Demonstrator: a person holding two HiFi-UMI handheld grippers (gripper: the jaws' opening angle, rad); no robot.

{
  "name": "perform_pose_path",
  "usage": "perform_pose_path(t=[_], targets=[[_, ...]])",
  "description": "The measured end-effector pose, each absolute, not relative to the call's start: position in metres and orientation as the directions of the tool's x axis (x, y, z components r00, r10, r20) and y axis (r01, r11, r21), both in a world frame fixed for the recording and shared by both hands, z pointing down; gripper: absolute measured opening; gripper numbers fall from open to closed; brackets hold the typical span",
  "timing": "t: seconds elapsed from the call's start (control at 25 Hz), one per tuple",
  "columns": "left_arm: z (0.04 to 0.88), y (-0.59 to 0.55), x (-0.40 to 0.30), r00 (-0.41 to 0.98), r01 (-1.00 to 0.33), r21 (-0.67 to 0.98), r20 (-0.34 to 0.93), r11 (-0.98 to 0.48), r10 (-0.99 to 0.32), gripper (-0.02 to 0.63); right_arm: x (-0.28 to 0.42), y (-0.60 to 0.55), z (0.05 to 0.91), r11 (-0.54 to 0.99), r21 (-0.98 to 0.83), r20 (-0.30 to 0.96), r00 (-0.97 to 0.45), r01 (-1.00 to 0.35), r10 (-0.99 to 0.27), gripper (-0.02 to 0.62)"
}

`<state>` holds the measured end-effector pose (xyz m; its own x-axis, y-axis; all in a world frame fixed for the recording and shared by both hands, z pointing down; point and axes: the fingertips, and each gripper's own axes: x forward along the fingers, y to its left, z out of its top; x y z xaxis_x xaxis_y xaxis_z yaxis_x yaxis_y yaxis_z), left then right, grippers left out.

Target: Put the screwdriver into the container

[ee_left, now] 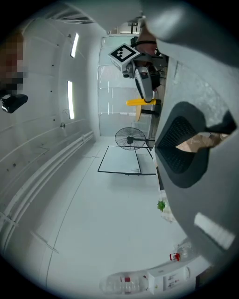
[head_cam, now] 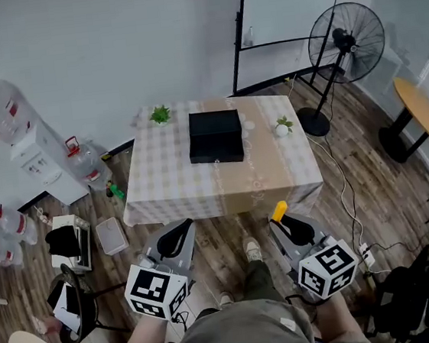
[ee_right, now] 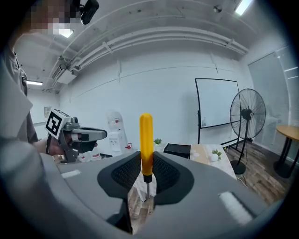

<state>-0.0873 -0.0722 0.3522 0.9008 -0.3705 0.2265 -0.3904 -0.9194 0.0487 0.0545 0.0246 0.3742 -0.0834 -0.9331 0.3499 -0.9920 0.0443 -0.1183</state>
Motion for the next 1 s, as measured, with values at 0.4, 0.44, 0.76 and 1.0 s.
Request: perform_pose_path(t=[0.4, 0.44, 0.76, 1.0], targets=[[0.374, -0.139, -0.034, 0.872, -0.444, 0.068, 0.262, -0.893, -0.414, 0.000, 0.120, -0.061, 0.397, 0.087, -0.125, 0.392, -0.130, -0.988, -0.911, 0.107], [0.376, -0.148, -0.027, 0.865, -0.458, 0.073, 0.266, -0.886, -0.425, 0.000, 0.128, -0.072, 0.399, 0.098, -0.125, 0.397, -0.141, -0.987, -0.907, 0.107], [0.382, -0.214, 0.033, 0.800, -0.560, 0.076, 0.307, -0.825, -0.515, 0.000, 0.197, -0.155, 0.419, 0.198, -0.097, 0.481, -0.220, -0.975, -0.849, 0.106], [0.393, -0.270, 0.072, 0.741, -0.629, 0.058, 0.348, -0.775, -0.575, 0.000, 0.237, -0.223, 0.443, 0.302, -0.077, 0.550, -0.293, -0.950, -0.782, 0.106]])
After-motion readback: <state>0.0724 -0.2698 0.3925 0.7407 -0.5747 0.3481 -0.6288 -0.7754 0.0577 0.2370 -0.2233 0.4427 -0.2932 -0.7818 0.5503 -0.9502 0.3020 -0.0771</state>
